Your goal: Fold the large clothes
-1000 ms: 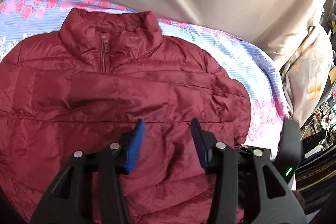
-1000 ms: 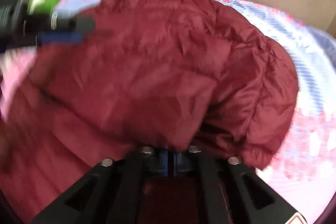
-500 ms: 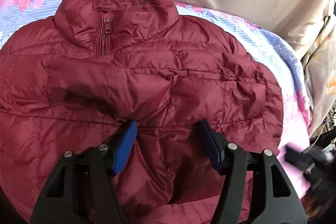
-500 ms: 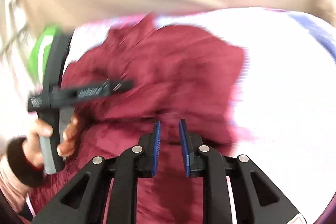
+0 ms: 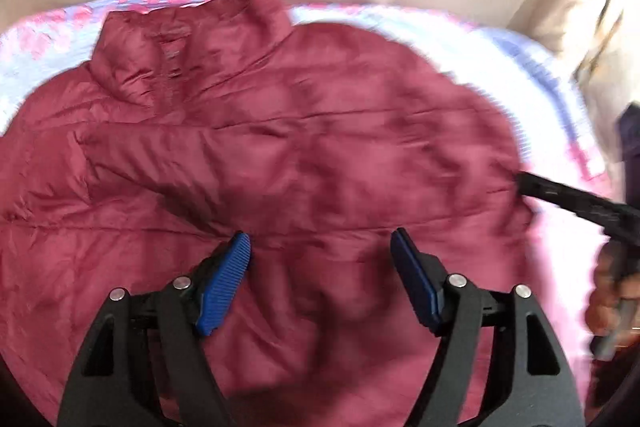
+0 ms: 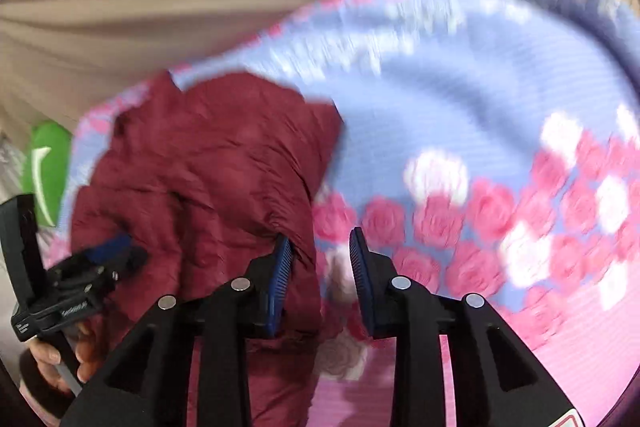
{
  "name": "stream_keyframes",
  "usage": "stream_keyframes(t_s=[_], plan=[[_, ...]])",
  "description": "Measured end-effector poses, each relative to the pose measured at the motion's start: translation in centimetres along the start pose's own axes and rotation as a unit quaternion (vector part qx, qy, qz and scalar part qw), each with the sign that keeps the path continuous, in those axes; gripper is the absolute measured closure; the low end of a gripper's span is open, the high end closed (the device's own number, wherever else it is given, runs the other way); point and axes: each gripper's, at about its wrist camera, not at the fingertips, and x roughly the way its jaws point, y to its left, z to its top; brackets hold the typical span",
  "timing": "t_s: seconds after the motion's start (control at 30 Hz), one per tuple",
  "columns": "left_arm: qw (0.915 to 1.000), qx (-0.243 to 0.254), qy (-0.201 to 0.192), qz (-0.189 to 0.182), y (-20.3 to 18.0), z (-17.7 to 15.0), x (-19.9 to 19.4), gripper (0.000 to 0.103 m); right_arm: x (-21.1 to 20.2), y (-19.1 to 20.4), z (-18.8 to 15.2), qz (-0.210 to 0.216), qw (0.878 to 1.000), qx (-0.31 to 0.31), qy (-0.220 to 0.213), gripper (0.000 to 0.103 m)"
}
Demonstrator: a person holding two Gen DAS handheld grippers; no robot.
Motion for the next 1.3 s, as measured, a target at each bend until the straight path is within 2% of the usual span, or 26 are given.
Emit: stream_keyframes(t_s=[0.1, 0.17, 0.2, 0.23, 0.3, 0.33, 0.37, 0.43, 0.53, 0.6, 0.67, 0.7, 0.83, 0.93, 1.0, 1.17, 1.23, 1.3], plan=[[0.997, 0.004, 0.009, -0.077, -3.1, 0.9, -0.7, 0.03, -0.1, -0.6, 2.0, 0.01, 1.0, 0.016, -0.011, 0.052], [0.9951, 0.025, 0.028, -0.092, -5.5, 0.8, 0.5, 0.028, 2.0, -1.3, 3.1, 0.03, 0.999, 0.039, 0.011, 0.051], [0.9947, 0.042, 0.041, -0.084, -6.7, 0.6, 1.7, 0.028, 3.0, -1.7, 3.4, 0.04, 0.998, 0.049, 0.02, 0.051], [0.9948, 0.058, 0.053, -0.065, -7.6, 0.3, 3.2, 0.028, 3.9, -1.5, 3.8, 0.047, 0.997, 0.059, 0.026, 0.053], [0.9945, 0.078, 0.068, -0.017, -8.5, -0.5, 5.7, 0.034, 5.0, -1.7, 4.2, 0.068, 0.995, 0.072, 0.031, 0.088], [0.994, 0.087, 0.066, -0.006, -8.3, -0.9, 6.0, 0.035, 4.8, -1.5, 4.5, 0.084, 0.993, 0.079, 0.025, 0.096], [0.9935, 0.098, 0.058, -0.002, -8.5, -1.2, 6.1, 0.034, 4.3, -1.4, 4.9, 0.083, 0.993, 0.081, 0.009, 0.101], [0.99, 0.131, 0.052, 0.012, -9.3, -2.0, 6.2, 0.034, 3.9, -1.2, 5.6, 0.061, 0.996, 0.06, -0.009, 0.103], [0.9882, 0.146, 0.039, 0.024, -9.9, -2.8, 6.4, 0.034, 7.0, -2.8, 5.1, -0.008, 0.998, 0.057, 0.032, 0.103], [0.9888, 0.143, 0.033, 0.026, -10.3, -3.0, 6.3, 0.034, 6.4, -2.9, 4.7, -0.002, 0.998, 0.061, 0.023, 0.103], [0.9911, 0.13, 0.026, 0.012, -10.2, -2.9, 6.0, 0.033, 4.0, -2.3, 4.3, -0.001, 0.999, 0.054, 0.0, 0.103], [0.9922, 0.122, 0.024, 0.004, -9.2, -3.5, 4.6, 0.033, 2.0, -1.5, 3.7, 0.004, 0.999, 0.038, -0.015, 0.103], [0.9954, 0.091, 0.013, -0.026, -6.8, -3.5, 0.6, 0.033, -4.0, 2.3, 0.0, -0.015, 0.999, -0.034, -0.033, 0.096], [0.9963, 0.081, -0.005, -0.026, -4.8, -4.4, -3.8, 0.033, -7.9, 3.7, -4.8, -0.023, 0.997, -0.07, -0.024, 0.095], [0.9974, 0.071, -0.004, -0.015, -2.6, -5.8, -7.4, 0.028, -9.9, 4.6, -8.4, -0.022, 0.997, -0.078, -0.01, 0.092], [0.9998, 0.015, 0.006, 0.013, 4.3, -11.3, -15.7, 0.017, -15.7, 4.0, -17.0, -0.01, 0.999, -0.043, -0.006, 0.054], [0.9993, -0.026, 0.005, 0.028, 7.7, -14.9, -19.8, 0.011, -17.8, 3.5, -20.0, -0.014, 1.0, -0.024, -0.007, 0.048], [0.9966, -0.072, 0.003, 0.039, 11.1, -18.5, -23.1, 0.011, -19.8, 2.7, -23.2, -0.012, 1.0, 0.0, -0.003, 0.045]])
